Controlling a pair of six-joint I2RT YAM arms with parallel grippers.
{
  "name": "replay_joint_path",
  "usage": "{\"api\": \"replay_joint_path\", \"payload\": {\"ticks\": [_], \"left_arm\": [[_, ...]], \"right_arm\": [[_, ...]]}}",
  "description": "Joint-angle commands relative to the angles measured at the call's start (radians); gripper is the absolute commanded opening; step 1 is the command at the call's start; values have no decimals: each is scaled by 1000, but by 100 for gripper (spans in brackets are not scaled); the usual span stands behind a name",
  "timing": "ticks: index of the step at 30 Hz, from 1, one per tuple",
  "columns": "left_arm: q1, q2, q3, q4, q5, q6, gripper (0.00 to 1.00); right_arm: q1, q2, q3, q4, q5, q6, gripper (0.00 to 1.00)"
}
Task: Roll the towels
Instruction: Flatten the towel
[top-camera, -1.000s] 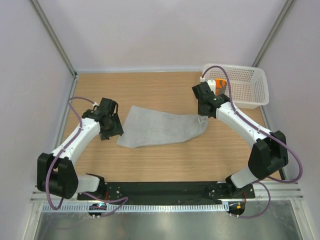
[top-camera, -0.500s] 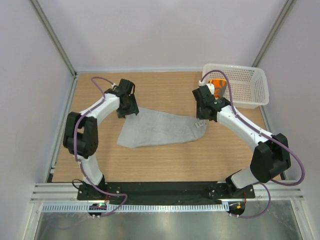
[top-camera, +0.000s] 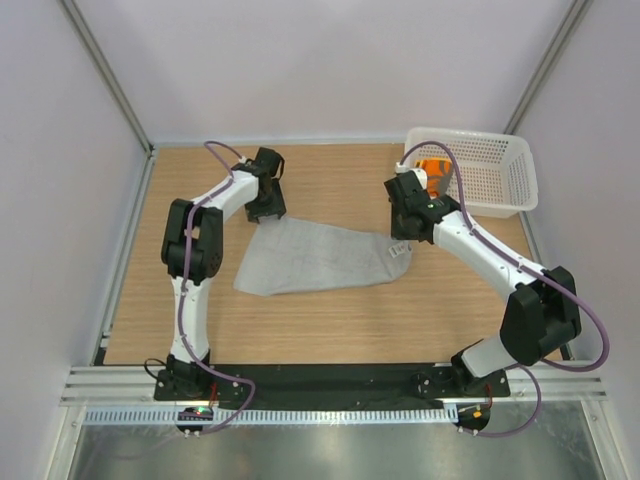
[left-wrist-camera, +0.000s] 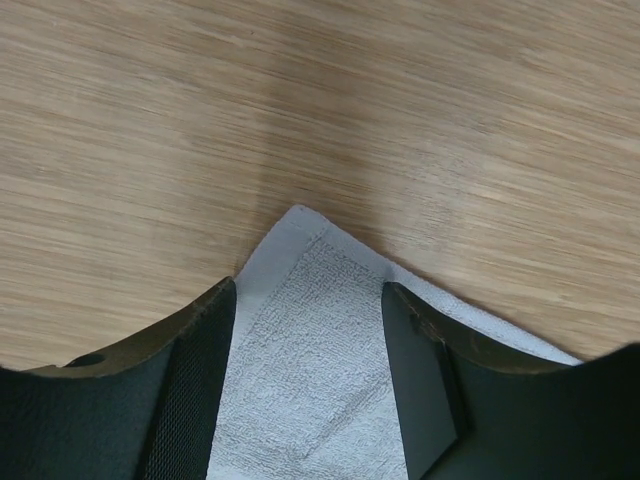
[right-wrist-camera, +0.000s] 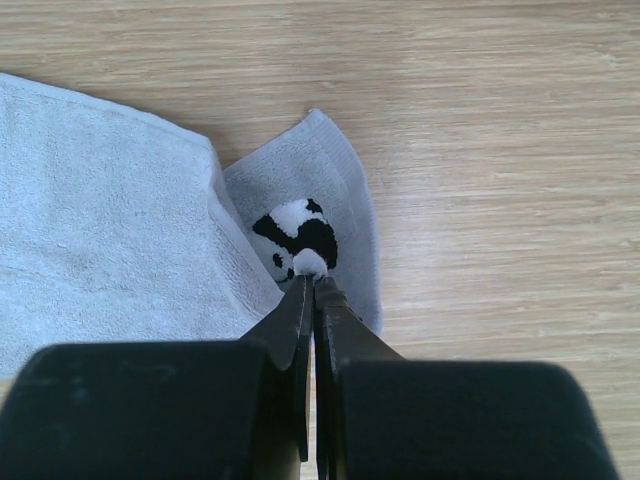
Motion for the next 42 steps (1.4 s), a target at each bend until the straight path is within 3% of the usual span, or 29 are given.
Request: {"api": "replay_joint_path", "payload": {"ticks": [1, 5, 7, 10, 12, 19, 25, 30, 36, 42], "left_arm": [[4, 28, 27, -31, -35, -5, 60], [8, 50, 25, -26, -29, 4, 51], [16, 57, 24, -19, -6, 4, 30], [19, 53, 15, -11, 17, 8, 7], [19, 38, 1, -5, 29, 12, 0], [16, -192, -151, 12, 49, -16, 0], [-31, -594, -404, 20, 37, -16, 0], [-96, -1014, -606, 0, 42, -24, 0], [-139, -1424, -653, -155, 5, -53, 0], [-140, -1526, -593, -311, -87, -59, 0]], "right_arm": [[3, 10, 20, 25, -15, 3, 1], [3, 26, 19, 28, -23, 6, 1], [2, 27, 16, 28, -24, 8, 1], [2, 27, 17, 31, -26, 8, 1], [2, 26, 20, 26, -28, 11, 1], [2, -26, 77, -18, -38, 17, 1], [21, -212, 37, -12, -104, 38, 1], [86, -520, -62, -13, -116, 78, 1], [92, -792, -98, -88, -94, 179, 1], [92, -719, 31, -202, -25, 204, 1]]}}
